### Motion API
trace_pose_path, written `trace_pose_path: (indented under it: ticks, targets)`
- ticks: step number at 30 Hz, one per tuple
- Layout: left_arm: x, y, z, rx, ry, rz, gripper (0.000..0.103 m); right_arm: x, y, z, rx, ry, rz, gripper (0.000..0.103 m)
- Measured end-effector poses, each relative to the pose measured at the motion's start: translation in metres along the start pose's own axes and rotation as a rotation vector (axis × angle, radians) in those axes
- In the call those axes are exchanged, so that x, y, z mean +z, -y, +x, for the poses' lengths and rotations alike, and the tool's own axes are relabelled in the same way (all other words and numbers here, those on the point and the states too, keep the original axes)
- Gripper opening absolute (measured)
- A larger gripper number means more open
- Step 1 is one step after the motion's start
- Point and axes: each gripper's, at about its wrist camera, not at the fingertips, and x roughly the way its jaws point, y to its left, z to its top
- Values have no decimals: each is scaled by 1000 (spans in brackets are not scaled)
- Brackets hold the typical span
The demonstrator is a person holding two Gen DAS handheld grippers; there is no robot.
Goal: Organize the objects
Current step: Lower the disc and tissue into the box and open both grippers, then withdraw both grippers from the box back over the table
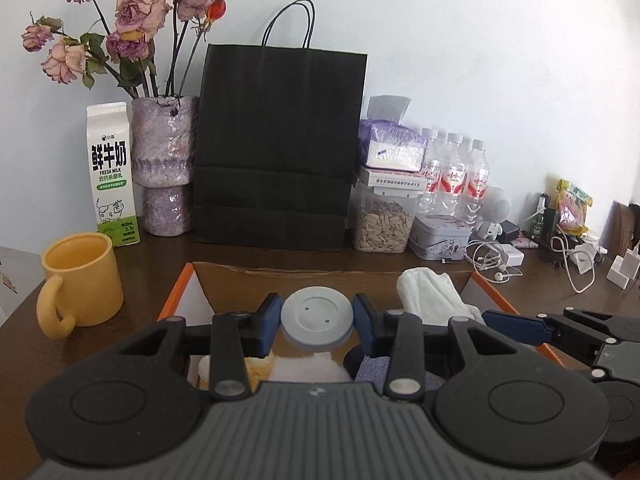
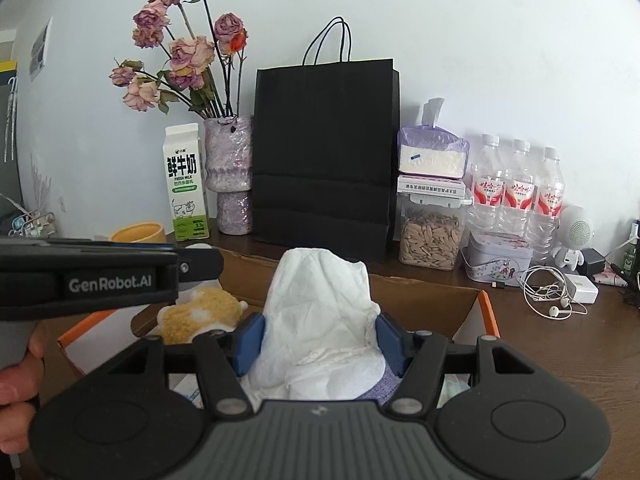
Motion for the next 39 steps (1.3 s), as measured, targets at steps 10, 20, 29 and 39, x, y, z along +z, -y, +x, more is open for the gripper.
trace_pose_path:
  ticks: [10, 20, 29, 39]
  targets:
    - [-10, -2, 2, 29, 16, 5, 72, -11, 7, 7, -21, -28, 28, 81]
    - [-11, 0, -2, 57, 40, 18, 103, -17, 8, 0, -51, -21, 21, 103]
    - [-15, -5, -19, 44, 108, 5, 103, -19, 6, -12, -63, 0, 7, 103]
    - [-35, -2, -47, 22, 154, 52, 103, -32, 3, -42, -75, 36, -33, 103]
